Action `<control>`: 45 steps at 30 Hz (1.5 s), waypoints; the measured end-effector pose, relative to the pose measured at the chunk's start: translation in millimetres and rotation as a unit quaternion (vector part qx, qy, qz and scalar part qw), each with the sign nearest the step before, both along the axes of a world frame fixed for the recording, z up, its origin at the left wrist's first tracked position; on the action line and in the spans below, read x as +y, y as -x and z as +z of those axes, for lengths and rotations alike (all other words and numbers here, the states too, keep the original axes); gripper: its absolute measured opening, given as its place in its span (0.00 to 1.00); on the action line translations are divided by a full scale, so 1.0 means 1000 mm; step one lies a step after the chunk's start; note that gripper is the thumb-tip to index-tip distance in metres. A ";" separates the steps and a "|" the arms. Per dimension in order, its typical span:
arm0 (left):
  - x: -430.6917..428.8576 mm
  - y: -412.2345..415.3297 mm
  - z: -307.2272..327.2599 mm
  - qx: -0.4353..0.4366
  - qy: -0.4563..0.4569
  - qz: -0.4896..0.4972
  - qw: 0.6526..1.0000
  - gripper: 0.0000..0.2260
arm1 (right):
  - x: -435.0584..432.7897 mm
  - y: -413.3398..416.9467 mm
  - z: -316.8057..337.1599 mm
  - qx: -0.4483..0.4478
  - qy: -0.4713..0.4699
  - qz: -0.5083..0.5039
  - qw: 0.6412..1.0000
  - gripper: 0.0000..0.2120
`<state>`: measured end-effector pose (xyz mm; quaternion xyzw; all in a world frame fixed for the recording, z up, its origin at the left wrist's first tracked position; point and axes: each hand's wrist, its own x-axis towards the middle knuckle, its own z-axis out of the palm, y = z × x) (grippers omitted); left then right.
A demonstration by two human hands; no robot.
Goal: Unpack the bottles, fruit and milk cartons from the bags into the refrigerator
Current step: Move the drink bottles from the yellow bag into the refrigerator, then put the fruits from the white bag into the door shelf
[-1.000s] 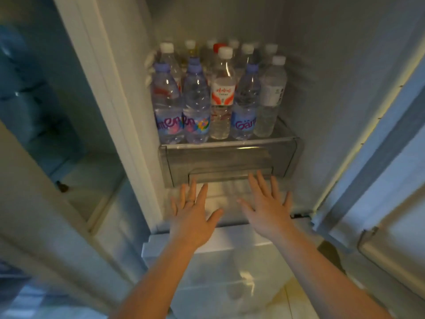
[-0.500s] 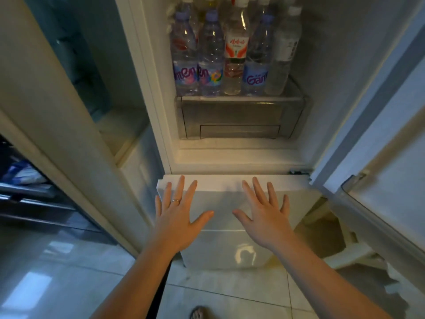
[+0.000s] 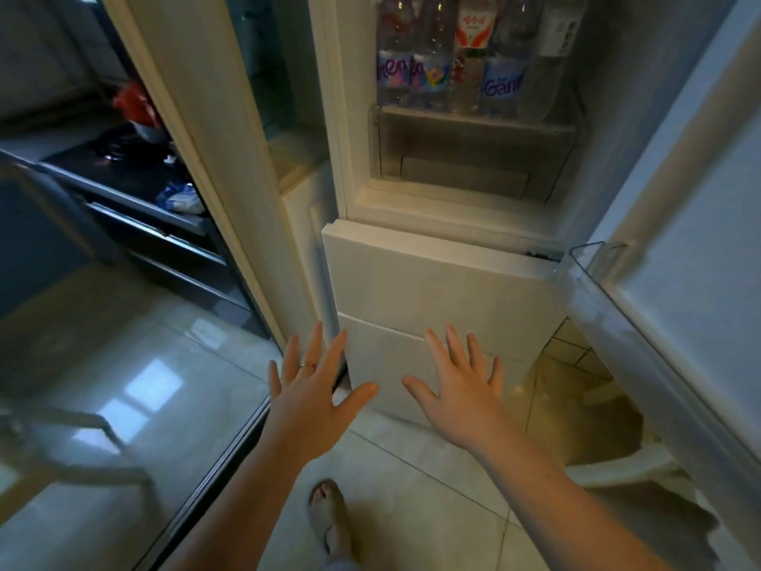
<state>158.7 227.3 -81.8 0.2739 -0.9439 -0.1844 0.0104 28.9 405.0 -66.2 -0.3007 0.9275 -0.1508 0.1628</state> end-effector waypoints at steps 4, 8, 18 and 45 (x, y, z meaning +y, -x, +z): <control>0.029 -0.053 0.001 -0.032 0.013 0.045 0.998 0.46 | 0.016 -0.037 0.003 -0.026 -0.001 0.040 0.999 0.35; 0.054 -0.097 0.005 -0.031 0.010 0.085 0.996 0.51 | 0.032 -0.068 0.008 -0.026 -0.005 0.078 0.997 0.34; 0.140 -0.195 0.002 0.006 0.001 0.131 0.991 0.47 | 0.109 -0.156 0.004 0.015 0.010 0.091 0.996 0.34; 0.565 -0.149 -0.044 -0.007 -0.129 -0.131 0.983 0.39 | 0.581 -0.197 -0.023 0.010 -0.038 -0.158 0.987 0.35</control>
